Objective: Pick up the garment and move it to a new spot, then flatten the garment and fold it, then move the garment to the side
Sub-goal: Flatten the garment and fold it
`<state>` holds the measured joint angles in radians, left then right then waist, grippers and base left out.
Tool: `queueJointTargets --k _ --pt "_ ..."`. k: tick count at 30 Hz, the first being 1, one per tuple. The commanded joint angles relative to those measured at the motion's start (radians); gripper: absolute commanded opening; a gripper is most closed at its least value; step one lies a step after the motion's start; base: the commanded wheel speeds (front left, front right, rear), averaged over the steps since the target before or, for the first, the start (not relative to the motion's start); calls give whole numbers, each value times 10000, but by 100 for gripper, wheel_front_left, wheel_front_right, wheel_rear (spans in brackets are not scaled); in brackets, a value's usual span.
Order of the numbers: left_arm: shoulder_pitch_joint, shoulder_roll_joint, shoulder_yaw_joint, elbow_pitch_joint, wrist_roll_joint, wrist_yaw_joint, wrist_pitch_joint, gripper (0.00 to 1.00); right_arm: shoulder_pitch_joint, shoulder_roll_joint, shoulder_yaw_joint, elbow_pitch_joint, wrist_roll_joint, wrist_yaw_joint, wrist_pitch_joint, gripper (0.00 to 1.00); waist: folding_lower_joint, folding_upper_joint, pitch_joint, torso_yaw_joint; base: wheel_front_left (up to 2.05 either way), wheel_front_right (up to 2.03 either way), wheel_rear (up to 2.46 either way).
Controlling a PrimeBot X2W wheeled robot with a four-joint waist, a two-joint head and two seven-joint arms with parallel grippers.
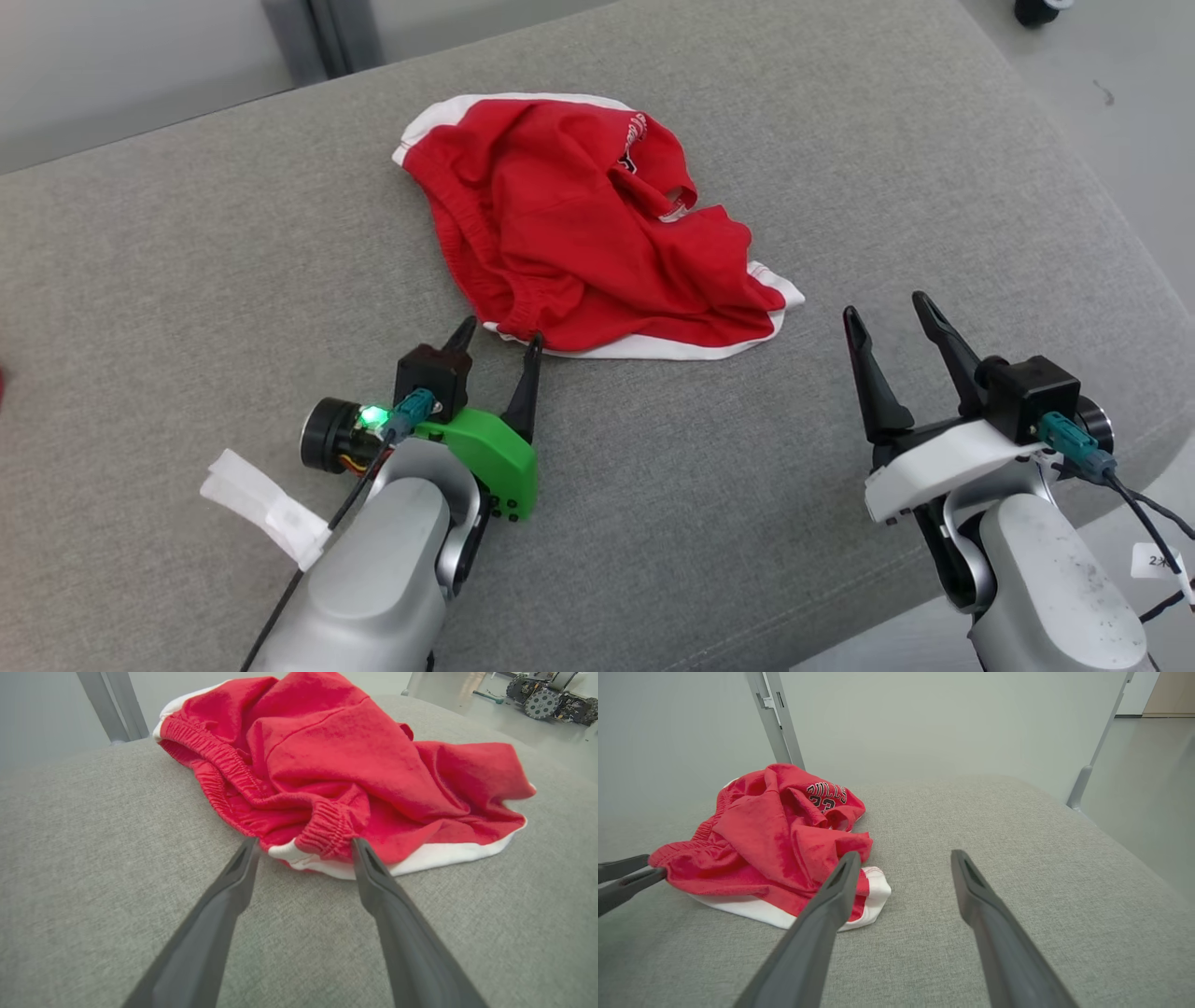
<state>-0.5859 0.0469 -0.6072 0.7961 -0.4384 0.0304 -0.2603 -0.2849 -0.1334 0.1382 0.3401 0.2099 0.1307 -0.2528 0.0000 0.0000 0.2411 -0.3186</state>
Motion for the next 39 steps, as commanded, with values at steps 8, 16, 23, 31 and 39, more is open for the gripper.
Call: queueJointTargets --k 8,16,23,31,39 --pt "-673 63 36 619 228 210 -52 100 -219 31 47 201 90 1 -121 100 0 0 310 -293 0 0 0" --pt "-537 60 26 372 208 60 -44 0 -267 24 -26 480 15 -1 -122 100 0 0 176 -20 0 0 0" --pt "-90 61 133 -303 98 230 -43 0 -632 -177 -209 1389 209 1 -24 100 0 0 -40 564 0 0 0" --pt "348 61 112 -847 2 342 -43 0 -1422 -175 -162 3169 787 1 159 100 0 0 -112 1101 0 0 0" --pt "573 61 -77 -1258 -132 433 -44 0 -2238 -409 226 4753 624 1 30 100 0 0 -73 1586 0 0 0"
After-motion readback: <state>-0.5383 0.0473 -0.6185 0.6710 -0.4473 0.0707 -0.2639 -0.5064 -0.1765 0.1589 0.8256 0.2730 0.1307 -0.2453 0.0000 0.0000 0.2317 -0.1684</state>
